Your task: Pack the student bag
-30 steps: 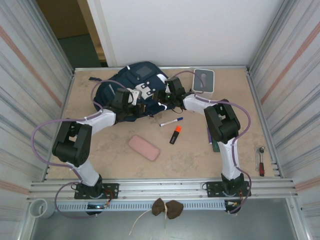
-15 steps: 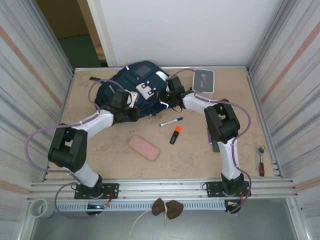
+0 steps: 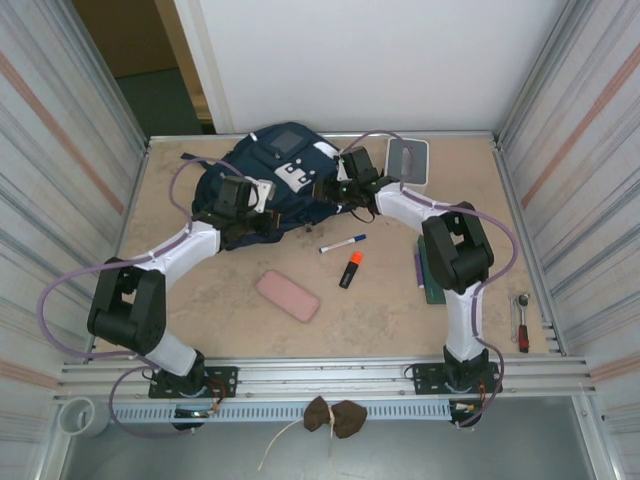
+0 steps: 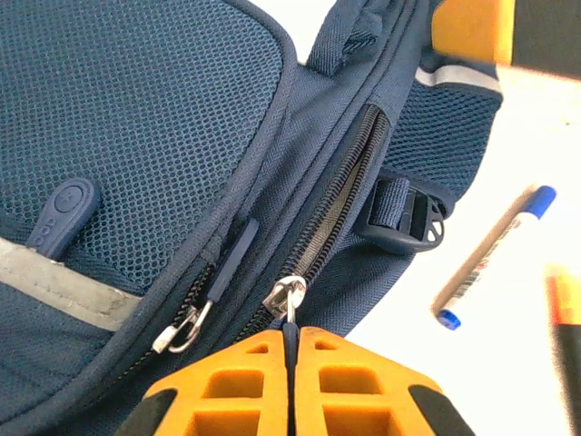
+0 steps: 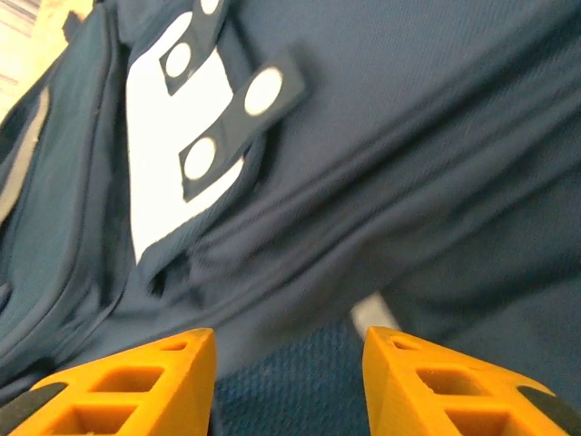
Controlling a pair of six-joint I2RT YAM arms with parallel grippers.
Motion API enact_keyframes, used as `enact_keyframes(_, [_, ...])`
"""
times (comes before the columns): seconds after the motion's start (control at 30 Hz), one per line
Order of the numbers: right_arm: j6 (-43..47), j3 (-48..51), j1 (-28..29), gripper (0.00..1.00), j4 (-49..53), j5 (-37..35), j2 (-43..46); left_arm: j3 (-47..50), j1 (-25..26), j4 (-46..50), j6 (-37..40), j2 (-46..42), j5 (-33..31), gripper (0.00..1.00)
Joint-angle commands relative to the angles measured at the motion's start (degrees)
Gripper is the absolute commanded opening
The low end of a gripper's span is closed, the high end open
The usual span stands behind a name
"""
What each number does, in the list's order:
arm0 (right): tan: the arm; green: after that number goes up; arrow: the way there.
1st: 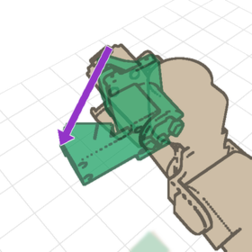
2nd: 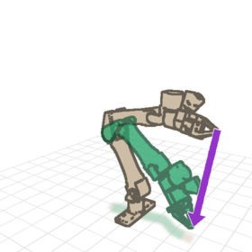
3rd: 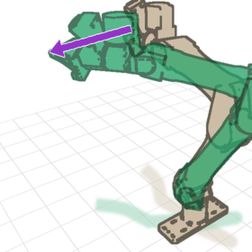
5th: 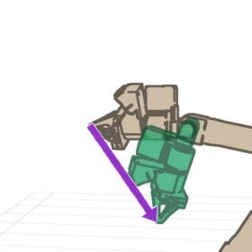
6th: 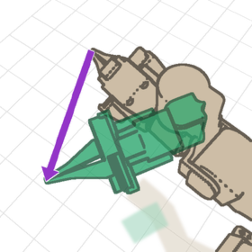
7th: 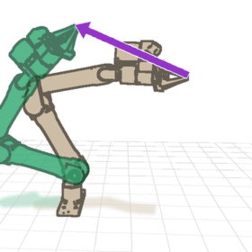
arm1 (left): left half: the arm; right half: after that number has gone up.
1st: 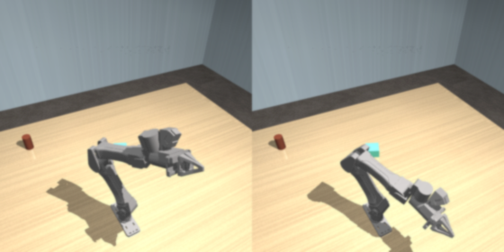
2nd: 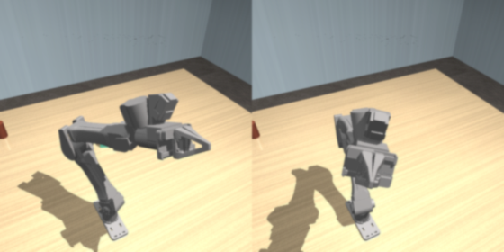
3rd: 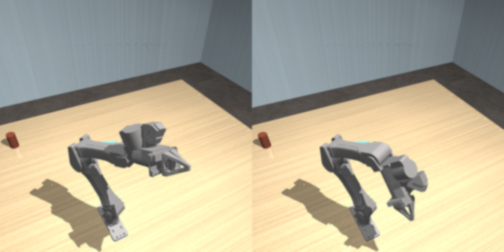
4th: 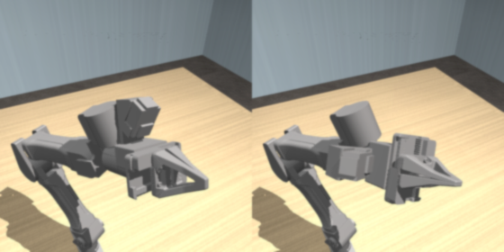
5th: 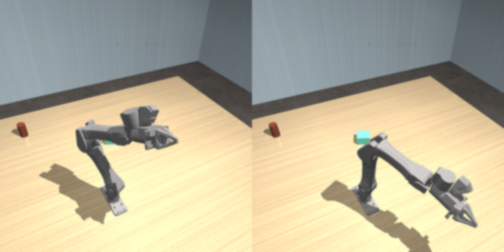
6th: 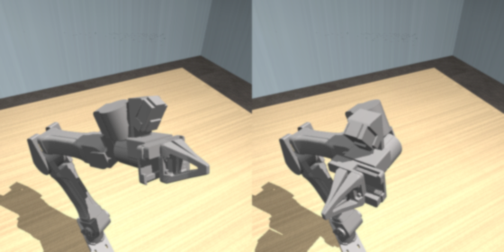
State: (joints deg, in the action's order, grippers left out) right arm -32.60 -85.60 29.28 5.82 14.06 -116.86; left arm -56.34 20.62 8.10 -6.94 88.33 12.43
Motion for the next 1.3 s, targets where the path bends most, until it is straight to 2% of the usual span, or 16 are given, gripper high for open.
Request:
enact_keyframes(0.0, [-6.25,4.45,1.04,0.49,-3.49,1.92,3.07,-0.22,0.37,-4.10,-2.22,-3.61,5.27,0.00])
enact_keyframes(0.1, [-9.42,6.50,1.46,0.52,-8.02,3.63,1.94,-0.27,0.72,-4.21,-1.95,-3.27,5.31,0.00])
enact_keyframes(0.27, [-11.75,3.95,2.10,0.57,-11.74,6.20,-1.63,0.24,1.09,-3.17,-0.59,-3.00,3.75,0.00])
enact_keyframes(0.5, [-12.88,1.76,2.54,0.56,-13.69,6.45,-4.08,0.89,1.36,-2.46,0.24,-2.77,2.76,0.00])
enact_keyframes(0.57, [-12.86,0.52,2.71,0.50,-13.49,6.21,-5.27,0.80,1.57,-2.40,0.43,-2.73,2.49,0.00])
enact_keyframes(0.67, [-12.09,-0.68,2.25,0.25,-11.72,4.50,-5.60,0.38,1.74,-0.67,1.32,-3.11,-0.22,0.00])
enact_keyframes(0.73, [-11.33,-0.33,1.29,0.08,-11.70,3.24,-4.67,-0.23,1.76,2.20,2.46,-3.64,-5.21,0.00])
enact_keyframes(0.8, [-10.10,-0.50,0.32,0.00,-11.41,2.69,-3.69,-1.25,1.70,5.69,3.37,-4.04,-10.45,0.00])
enact_keyframes(0.93, [-4.36,-3.03,-0.78,0.00,-6.90,1.75,-2.56,-1.19,1.28,8.31,4.05,-6.31,-16.73,0.00])
enact_keyframes(1.07, [1.27,-4.73,-1.78,0.00,-3.66,2.55,-1.85,-0.23,-0.06,8.94,3.97,-8.21,-19.47,0.00])
enact_keyframes(1.27, [3.67,-5.91,-3.51,0.00,-3.39,8.29,-1.49,0.35,-1.61,10.39,4.66,-8.96,-22.22,0.00])
